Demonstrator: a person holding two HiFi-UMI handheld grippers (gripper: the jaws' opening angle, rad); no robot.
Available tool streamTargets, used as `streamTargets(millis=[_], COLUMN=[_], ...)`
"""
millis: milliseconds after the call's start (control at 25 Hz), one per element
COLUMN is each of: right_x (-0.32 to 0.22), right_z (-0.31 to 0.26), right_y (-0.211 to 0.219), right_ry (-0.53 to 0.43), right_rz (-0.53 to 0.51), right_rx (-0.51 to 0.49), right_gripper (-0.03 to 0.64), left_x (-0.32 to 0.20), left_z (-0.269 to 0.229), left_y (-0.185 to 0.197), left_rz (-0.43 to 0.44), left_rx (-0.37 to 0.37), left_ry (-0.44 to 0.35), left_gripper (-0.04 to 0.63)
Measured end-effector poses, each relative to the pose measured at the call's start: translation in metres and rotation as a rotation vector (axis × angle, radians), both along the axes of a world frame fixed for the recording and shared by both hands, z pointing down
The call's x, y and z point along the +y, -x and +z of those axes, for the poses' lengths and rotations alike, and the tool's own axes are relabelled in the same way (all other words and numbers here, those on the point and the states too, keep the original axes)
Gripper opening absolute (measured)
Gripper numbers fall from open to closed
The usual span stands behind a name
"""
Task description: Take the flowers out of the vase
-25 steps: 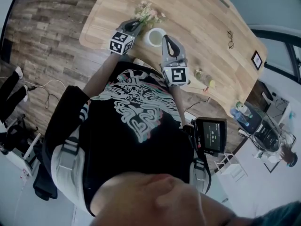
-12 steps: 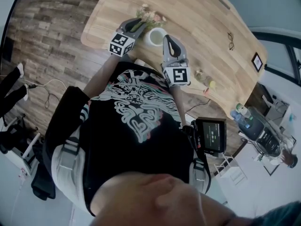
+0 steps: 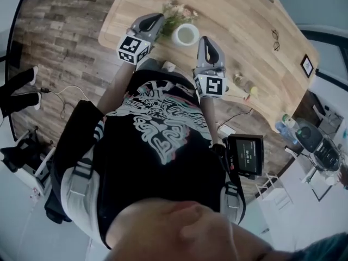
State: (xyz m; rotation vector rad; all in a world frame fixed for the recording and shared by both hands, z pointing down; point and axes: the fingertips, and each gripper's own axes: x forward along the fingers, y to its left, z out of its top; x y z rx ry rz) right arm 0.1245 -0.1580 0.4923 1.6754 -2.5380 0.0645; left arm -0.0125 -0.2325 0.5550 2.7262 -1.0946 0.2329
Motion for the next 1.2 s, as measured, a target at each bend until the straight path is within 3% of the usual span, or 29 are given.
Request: streamTargets(millis=[280, 400, 560, 760, 960, 1200], right_x=[0.011, 0.048, 0.097, 0.152, 0.235, 0.263], right_z=[0.009, -0.004, -0.011, -0.02, -0.049, -0.056], right_y=[-0.032, -0.009, 0.028, 0.08, 0.122, 0.113], right_ry=[0.026, 0.013, 0.038, 0.035, 0.038, 0.006], right_rz=[0.176, 0.223, 0.281, 0.296, 0.305, 0.298], right_rx=[-0.003, -0.011, -0.041, -0.031, 0.029, 0.023], right_gripper=[-0.001, 0.0, -0.001, -0.002, -0.002, -0.002], left_x=[0.013, 0.049, 0.101, 0.159, 0.234, 0.262], left_z=[-0.027, -0.052, -0.07, -0.084, -0.113, -0.102], left_y=[-0.013, 0.013, 0.047, 0.091, 0.121, 0.102], left_rz=[0.061, 0.092, 0.141, 0.158, 0.176, 0.201], left_rx=[-0.008, 0.026, 0.014, 0.038, 0.164, 0.13], left_ry=[-0.071, -0.104, -0.141, -0.17, -0.076, -0.061], left_gripper=[-0.012, -0.012, -0.012, -0.012, -0.012, -0.012])
